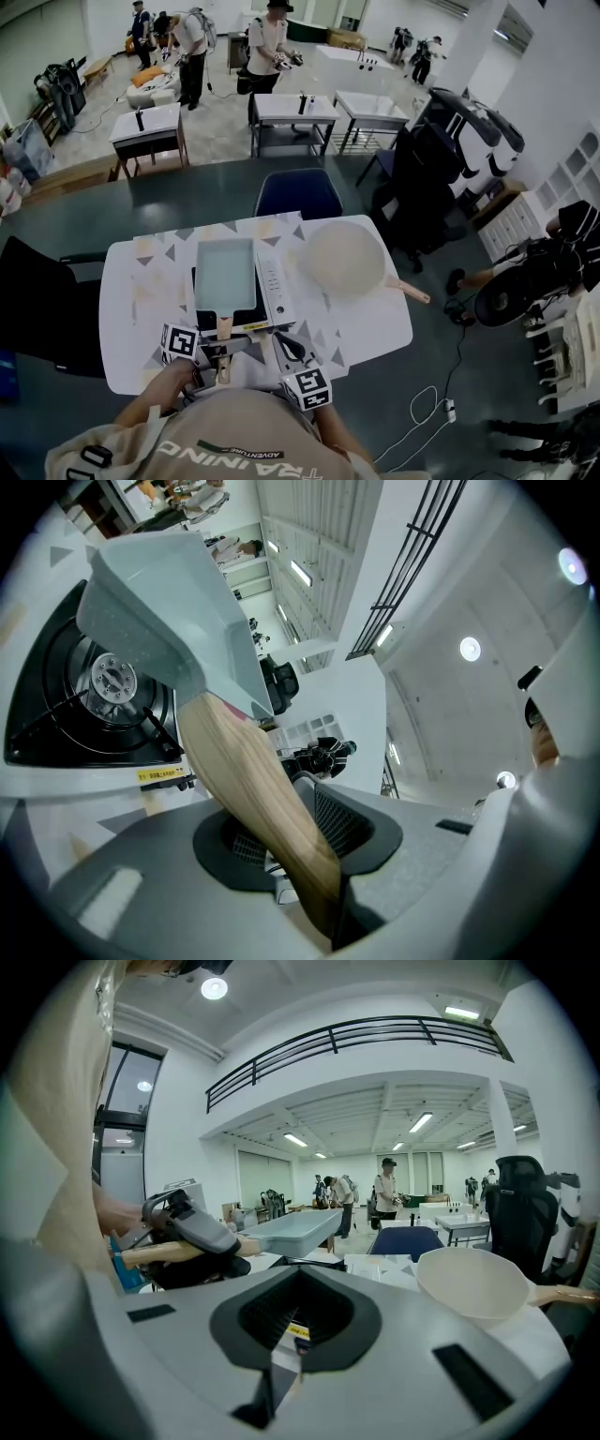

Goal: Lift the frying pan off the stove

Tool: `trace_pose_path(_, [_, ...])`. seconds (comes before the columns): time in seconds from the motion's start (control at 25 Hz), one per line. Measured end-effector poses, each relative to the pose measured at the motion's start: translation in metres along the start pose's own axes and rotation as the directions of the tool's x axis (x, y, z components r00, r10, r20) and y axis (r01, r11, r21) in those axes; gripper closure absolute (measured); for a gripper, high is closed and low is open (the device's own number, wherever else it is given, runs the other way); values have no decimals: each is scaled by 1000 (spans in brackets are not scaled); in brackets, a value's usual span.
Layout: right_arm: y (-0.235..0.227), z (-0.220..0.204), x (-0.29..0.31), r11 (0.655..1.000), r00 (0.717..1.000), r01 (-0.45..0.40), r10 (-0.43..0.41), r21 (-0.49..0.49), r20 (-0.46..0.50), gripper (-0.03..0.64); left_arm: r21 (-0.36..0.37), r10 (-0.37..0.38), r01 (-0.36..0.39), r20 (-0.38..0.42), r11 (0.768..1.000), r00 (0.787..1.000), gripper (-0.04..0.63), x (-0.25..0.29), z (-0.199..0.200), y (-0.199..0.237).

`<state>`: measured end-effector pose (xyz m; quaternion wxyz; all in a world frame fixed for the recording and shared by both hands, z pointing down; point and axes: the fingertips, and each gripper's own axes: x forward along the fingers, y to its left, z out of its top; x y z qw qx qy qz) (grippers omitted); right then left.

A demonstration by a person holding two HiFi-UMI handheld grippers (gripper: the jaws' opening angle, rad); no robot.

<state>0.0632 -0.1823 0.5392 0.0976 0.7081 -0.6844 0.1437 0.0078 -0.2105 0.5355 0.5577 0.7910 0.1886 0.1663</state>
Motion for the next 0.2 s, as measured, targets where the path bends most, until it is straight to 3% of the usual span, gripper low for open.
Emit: trace_pose_path(0.2, [5,4,3,1000,1000,-3,3,5,-3,620,12,-2,2,0,1000,1000,474,-4,5,0])
